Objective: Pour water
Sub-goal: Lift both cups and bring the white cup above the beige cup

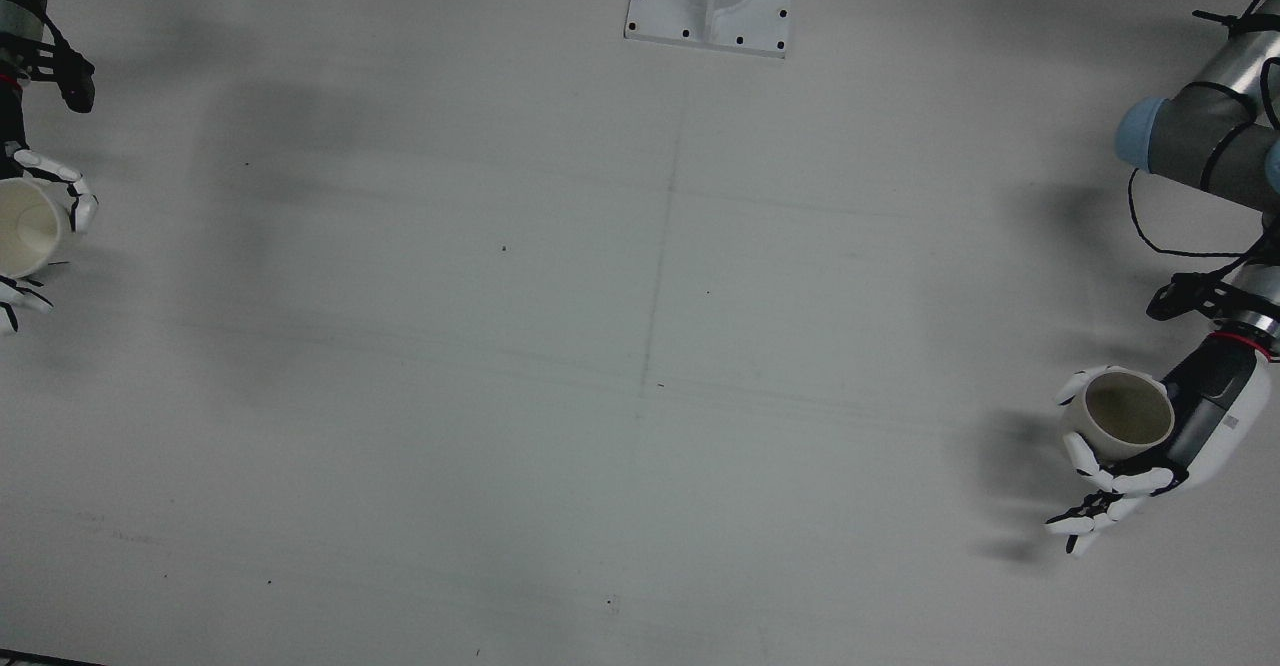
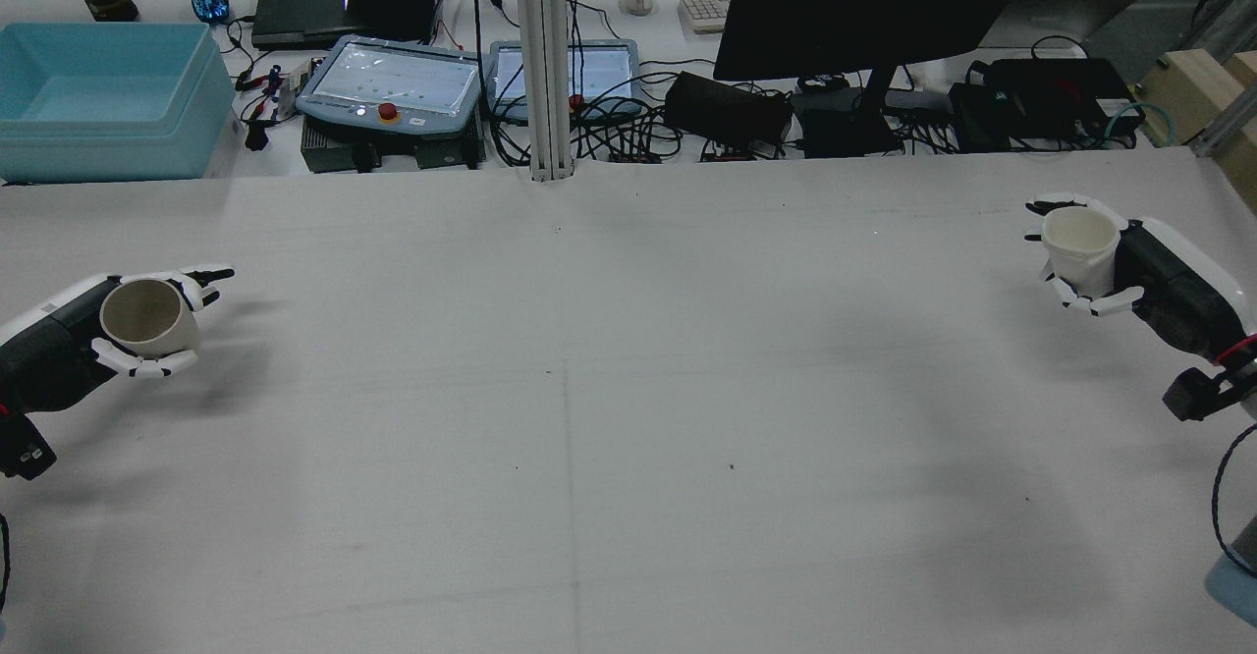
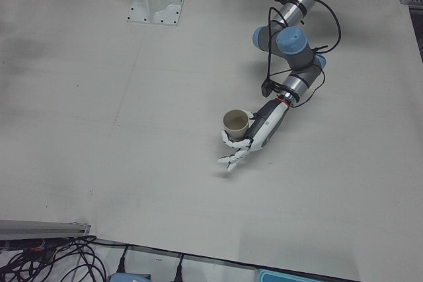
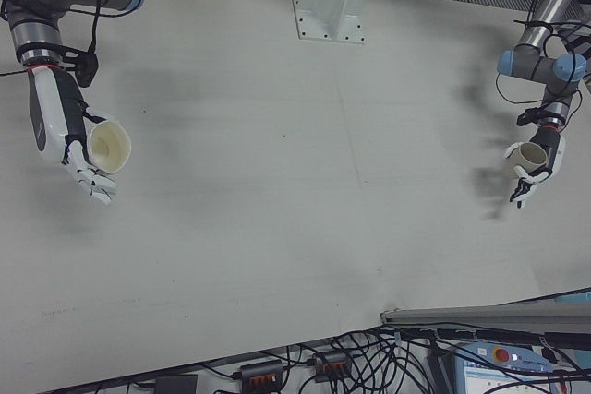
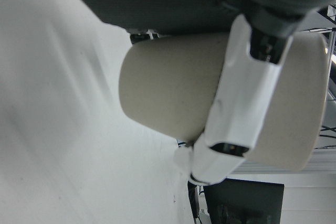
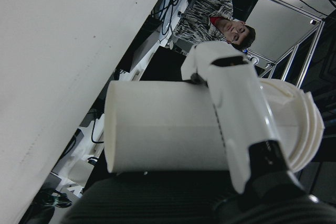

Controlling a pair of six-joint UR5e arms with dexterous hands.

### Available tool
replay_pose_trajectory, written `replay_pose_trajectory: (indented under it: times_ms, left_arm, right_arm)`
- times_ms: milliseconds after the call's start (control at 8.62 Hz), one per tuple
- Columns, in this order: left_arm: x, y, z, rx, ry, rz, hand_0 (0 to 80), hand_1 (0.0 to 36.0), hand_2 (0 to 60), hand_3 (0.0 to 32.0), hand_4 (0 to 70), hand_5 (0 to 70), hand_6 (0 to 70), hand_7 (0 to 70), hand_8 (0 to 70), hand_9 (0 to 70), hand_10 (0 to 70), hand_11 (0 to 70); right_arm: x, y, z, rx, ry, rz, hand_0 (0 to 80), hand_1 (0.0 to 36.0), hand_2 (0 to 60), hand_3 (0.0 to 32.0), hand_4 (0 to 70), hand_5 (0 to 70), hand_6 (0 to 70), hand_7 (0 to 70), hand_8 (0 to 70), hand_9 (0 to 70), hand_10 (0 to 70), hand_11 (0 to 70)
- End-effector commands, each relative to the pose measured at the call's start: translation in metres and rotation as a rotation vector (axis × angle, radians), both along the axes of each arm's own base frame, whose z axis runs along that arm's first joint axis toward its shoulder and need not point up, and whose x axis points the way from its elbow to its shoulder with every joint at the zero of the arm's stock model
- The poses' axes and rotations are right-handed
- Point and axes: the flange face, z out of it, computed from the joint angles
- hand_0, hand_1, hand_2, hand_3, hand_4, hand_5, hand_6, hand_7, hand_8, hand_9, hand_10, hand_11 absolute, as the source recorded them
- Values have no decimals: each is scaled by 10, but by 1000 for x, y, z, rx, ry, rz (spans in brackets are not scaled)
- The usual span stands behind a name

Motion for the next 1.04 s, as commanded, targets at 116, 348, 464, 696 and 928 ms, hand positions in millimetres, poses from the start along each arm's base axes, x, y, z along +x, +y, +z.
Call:
replay_pose_trajectory:
  times_ms: [116,348,464,696,928]
  left_arm:
    - [96,-7,-95,57,-17,101,800,360,600,0,700,700,137,213,81,43,56,113]
    - [155,-3,-154,83,-42,160,800,360,600,0,700,700,143,213,82,43,56,112]
    - [180,4,-173,75,-57,192,800,360,600,0,700,700,146,215,83,44,55,112]
    - [202,0,-228,112,-91,202,800,360,600,0,700,700,153,215,85,43,55,111]
    - [232,5,-278,113,-100,259,800,360,600,0,700,700,164,222,89,44,49,101]
  right_arm:
    - [95,-12,-168,45,35,107,800,360,600,0,0,357,233,215,282,329,252,420]
    - [121,-20,-235,34,48,137,800,360,600,0,0,511,308,326,309,366,246,413]
    - [122,-23,-251,35,47,140,800,360,600,0,0,535,321,336,306,359,244,410]
    - [106,-39,-288,40,74,125,800,360,600,0,14,700,382,465,322,391,232,391]
    - [57,-51,-338,45,160,57,800,360,600,0,40,700,458,648,340,428,224,378]
